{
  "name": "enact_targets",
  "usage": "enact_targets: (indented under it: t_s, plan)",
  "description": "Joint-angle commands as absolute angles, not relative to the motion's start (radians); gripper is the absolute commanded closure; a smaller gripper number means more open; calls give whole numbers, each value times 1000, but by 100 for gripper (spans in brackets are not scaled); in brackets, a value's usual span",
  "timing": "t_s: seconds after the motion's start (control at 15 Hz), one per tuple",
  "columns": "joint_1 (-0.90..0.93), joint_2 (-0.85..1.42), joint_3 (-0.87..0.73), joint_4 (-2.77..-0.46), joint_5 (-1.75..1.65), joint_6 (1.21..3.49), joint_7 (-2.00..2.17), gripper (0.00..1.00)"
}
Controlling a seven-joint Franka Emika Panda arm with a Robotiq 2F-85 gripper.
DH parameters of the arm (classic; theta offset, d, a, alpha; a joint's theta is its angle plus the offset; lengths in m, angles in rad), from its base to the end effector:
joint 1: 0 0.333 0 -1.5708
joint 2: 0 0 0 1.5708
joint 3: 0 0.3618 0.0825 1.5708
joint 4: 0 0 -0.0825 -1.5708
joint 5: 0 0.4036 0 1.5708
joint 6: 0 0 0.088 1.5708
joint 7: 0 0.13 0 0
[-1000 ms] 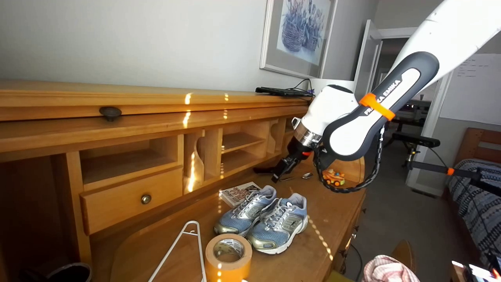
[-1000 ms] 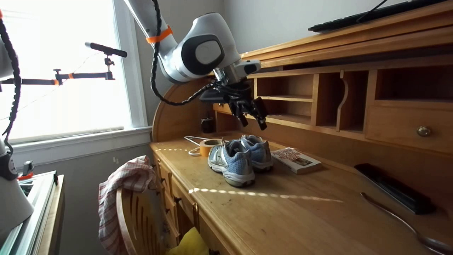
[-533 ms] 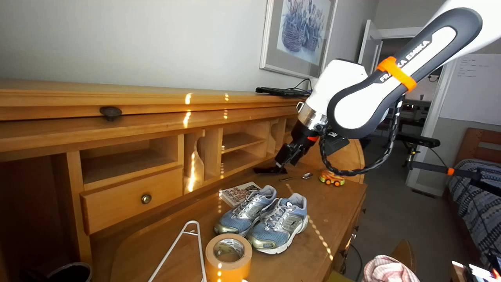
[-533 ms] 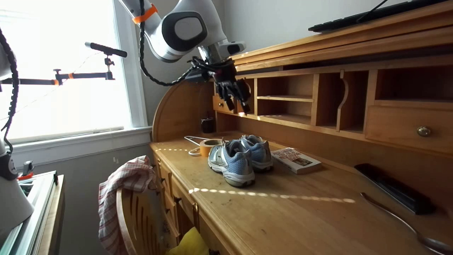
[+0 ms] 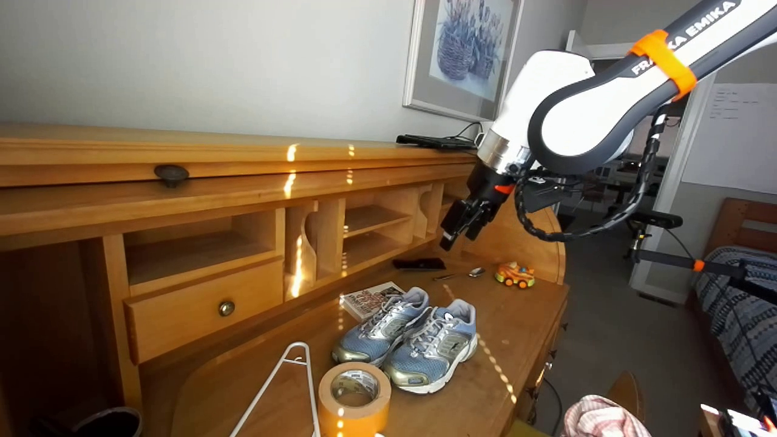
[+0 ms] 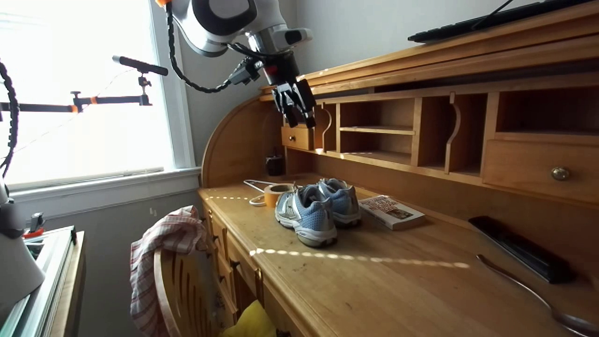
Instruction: Remove the white book from the middle compartment and put it on the desk
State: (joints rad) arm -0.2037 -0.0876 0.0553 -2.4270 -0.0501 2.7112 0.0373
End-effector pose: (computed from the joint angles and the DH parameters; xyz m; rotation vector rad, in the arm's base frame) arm 0.5216 -0.0765 0.3901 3.0272 -0.2174 0.5665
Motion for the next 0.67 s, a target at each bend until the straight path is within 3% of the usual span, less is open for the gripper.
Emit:
enact_targets:
  t_s: [0.0,0.6]
  plan:
    - [-154,-164,5,-2468,-64,2656,62,0]
    - [-139,-149,-12,-2449,-62,2678,43,0]
